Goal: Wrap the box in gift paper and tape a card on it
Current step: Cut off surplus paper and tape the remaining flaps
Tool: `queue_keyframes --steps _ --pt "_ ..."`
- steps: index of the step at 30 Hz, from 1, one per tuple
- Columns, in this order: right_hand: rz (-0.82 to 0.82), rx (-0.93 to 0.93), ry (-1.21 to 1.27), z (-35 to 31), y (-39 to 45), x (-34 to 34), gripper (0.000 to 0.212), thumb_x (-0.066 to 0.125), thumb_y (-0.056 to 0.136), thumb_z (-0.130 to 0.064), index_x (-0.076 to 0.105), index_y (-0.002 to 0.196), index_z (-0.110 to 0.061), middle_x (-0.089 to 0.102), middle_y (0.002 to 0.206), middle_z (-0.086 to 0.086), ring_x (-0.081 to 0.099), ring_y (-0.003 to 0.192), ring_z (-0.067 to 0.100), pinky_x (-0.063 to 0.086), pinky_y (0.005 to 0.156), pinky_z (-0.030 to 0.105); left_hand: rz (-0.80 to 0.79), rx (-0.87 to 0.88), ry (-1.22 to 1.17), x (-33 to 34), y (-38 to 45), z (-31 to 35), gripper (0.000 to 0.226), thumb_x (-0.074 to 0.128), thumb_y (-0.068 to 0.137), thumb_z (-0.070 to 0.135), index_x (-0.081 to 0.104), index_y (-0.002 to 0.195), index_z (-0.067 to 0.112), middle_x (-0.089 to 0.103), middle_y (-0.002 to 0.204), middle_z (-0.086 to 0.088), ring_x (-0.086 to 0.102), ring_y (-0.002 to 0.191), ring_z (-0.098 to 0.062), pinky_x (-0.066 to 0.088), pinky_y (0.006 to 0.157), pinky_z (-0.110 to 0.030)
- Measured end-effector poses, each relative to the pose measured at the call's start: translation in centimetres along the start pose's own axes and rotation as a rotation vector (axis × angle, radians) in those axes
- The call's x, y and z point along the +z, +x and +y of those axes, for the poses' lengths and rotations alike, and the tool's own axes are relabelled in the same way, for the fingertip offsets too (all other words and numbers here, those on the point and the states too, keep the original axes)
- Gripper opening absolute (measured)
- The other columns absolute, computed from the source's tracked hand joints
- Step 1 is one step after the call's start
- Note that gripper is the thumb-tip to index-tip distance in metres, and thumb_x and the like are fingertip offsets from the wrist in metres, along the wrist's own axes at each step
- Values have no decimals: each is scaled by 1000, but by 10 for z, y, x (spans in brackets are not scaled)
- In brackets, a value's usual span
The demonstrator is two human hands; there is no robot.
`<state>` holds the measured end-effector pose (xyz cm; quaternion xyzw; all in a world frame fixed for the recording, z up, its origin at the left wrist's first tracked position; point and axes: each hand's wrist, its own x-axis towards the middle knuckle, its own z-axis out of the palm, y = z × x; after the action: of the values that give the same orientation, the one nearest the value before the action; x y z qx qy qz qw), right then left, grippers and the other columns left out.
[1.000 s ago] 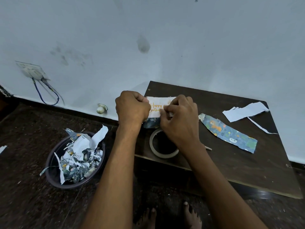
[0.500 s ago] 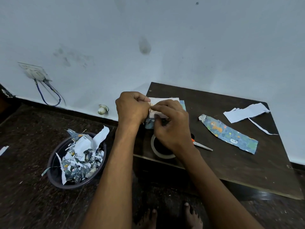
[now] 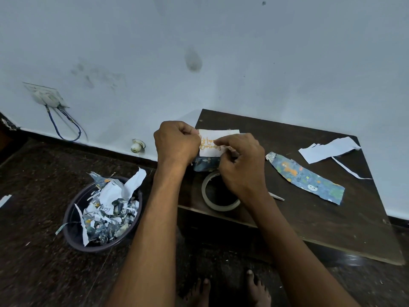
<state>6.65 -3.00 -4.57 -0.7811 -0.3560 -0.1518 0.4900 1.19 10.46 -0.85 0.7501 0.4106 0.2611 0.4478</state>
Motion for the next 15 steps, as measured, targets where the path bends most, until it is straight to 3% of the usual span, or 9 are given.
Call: queue_keyframes --steps 6,11,15 --pt "104 21 16 1 -3 -20 26 55 74 -5 77 88 -9 73 87 -1 63 82 18 53 72 42 50 22 10 -3 -13 1 16 73 82 7 75 76 22 71 76 8 69 77 -8 53 65 -18" --pt "105 222 13 9 -17 -50 29 55 71 -10 78 88 -13 72 84 -5 66 78 10 54 72 28 96 116 28 -13 -47 1 19 71 84 13 70 65 19 65 61 11 61 58 2 46 56 -9" --pt "102 321 7 13 -29 -68 26 61 76 1 78 85 -16 70 81 -9 65 76 2 46 68 8 -101 117 186 -14 -83 0 15 74 81 19 74 66 18 70 64 7 68 64 -8 59 63 -28"
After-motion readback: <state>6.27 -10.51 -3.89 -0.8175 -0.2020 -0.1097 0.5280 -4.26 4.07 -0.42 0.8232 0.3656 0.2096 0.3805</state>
